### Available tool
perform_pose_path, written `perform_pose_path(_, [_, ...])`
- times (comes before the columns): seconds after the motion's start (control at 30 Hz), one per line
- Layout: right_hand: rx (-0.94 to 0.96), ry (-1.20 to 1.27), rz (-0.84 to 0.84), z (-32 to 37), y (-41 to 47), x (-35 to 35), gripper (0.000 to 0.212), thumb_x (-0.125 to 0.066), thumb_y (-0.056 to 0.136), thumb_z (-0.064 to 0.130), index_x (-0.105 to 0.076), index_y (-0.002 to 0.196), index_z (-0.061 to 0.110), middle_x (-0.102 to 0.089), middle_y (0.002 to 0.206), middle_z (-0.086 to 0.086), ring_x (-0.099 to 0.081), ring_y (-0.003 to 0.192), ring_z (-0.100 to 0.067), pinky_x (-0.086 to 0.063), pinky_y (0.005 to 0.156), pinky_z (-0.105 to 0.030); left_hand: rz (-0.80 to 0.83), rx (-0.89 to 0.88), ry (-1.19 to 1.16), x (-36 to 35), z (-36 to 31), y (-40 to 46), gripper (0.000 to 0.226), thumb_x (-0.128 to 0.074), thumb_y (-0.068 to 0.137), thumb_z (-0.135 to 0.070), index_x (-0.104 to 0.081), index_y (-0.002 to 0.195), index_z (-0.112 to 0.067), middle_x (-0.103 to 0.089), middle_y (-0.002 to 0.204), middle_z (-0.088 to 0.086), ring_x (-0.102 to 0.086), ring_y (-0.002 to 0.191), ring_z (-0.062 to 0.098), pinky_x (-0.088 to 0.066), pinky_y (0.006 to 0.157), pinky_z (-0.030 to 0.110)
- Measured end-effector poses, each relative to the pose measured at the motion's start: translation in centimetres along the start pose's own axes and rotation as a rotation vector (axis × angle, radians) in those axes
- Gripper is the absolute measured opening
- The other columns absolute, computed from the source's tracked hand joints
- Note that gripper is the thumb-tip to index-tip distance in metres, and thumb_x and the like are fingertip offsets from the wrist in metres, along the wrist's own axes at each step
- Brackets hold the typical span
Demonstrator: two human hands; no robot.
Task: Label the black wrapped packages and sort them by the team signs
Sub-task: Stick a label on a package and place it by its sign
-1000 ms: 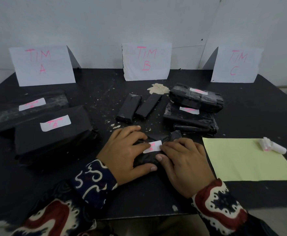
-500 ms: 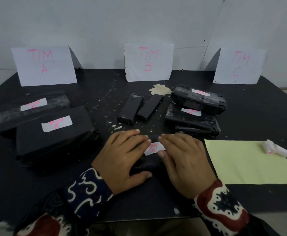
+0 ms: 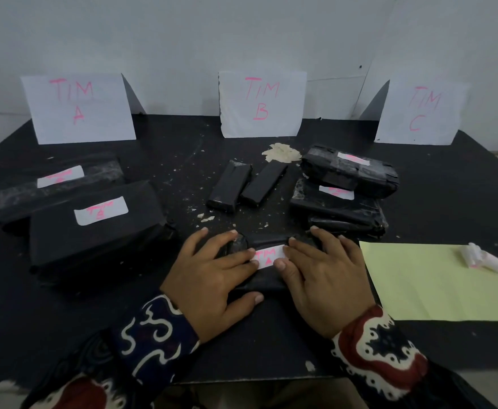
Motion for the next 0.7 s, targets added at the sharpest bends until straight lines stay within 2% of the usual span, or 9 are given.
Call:
perform_pose_path(0.1, [0.085, 0.059, -0.084, 0.3, -0.3, 0.7, 0.057, -0.025, 0.1, 0.053, -0.074, 0.106, 0.024, -0.07, 0.116, 0.007, -0.055, 0.12, -0.025, -0.04, 0.099, -0.048, -0.01, -0.013, 0.0, -0.1, -0.2, 0.0, 0.049, -0.045, 0.088, -0.061, -0.065, 0.121, -0.03, -0.064, 0.126, -0.012, -0.047, 0.131, 0.022, -0.032, 0.106, 0.056])
perform_pose_path(0.23, [0.216, 0.091, -0.072, 1.2, -0.7, 0.6, 0.053, -0.026, 0.101, 0.051, -0.073, 0.103, 0.028, -0.07, 0.111, 0.013, -0.057, 0.114, -0.021, -0.04, 0.097, -0.045, 0.024, -0.002, -0.003, -0.3, -0.1, 0.0, 0.046, -0.044, 0.088, -0.061, -0.066, 0.118, -0.035, -0.062, 0.128, -0.013, -0.045, 0.133, 0.022, -0.032, 0.106, 0.057])
perform_pose_path(0.37, [0.119, 0.03, -0.067, 0.8, -0.5, 0.4, 0.047, -0.031, 0.099, 0.049, -0.075, 0.097, 0.031, -0.072, 0.102, 0.018, -0.059, 0.107, -0.018, -0.039, 0.095, -0.044, 0.043, 0.024, 0.005, -0.3, 0.0, -0.1, 0.047, -0.041, 0.087, -0.063, -0.065, 0.118, -0.037, -0.061, 0.13, -0.015, -0.045, 0.133, 0.023, -0.032, 0.105, 0.06])
perform_pose_path(0.53, [-0.003, -0.022, -0.072, -0.1, -0.1, 0.7, 0.048, -0.032, 0.097, 0.047, -0.076, 0.089, 0.029, -0.074, 0.097, 0.017, -0.059, 0.106, -0.021, -0.039, 0.095, -0.046, 0.053, 0.041, 0.003, -0.3, 0.0, -0.2, 0.049, -0.039, 0.088, -0.063, -0.065, 0.119, -0.036, -0.061, 0.13, -0.014, -0.044, 0.133, 0.022, -0.03, 0.106, 0.06])
perform_pose_path(0.6, [0.004, -0.022, -0.077, -0.3, -0.2, 0.6, 0.048, -0.033, 0.097, 0.047, -0.076, 0.092, 0.027, -0.073, 0.099, 0.014, -0.059, 0.108, -0.023, -0.04, 0.095, -0.047, 0.068, 0.04, 0.0, -0.4, 0.0, -0.2, 0.049, -0.038, 0.088, -0.063, -0.064, 0.12, -0.036, -0.06, 0.132, -0.014, -0.043, 0.135, 0.022, -0.03, 0.107, 0.06])
perform_pose_path(0.7, [0.087, 0.015, -0.074, 0.3, -0.3, 0.4, 0.049, -0.031, 0.098, 0.048, -0.073, 0.109, 0.025, -0.07, 0.116, 0.009, -0.056, 0.114, -0.023, -0.04, 0.097, -0.048, 0.092, 0.038, -0.015, -0.6, 0.1, -0.3, 0.05, -0.036, 0.089, -0.063, -0.062, 0.123, -0.037, -0.058, 0.134, -0.015, -0.04, 0.137, 0.022, -0.031, 0.107, 0.059])
Point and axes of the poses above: each hand's wrist, its own y-axis towards the middle knuckle, its own x-axis out of the back of the hand, z = x × y, the point moved 4 cm from there along y, towards the middle knuckle
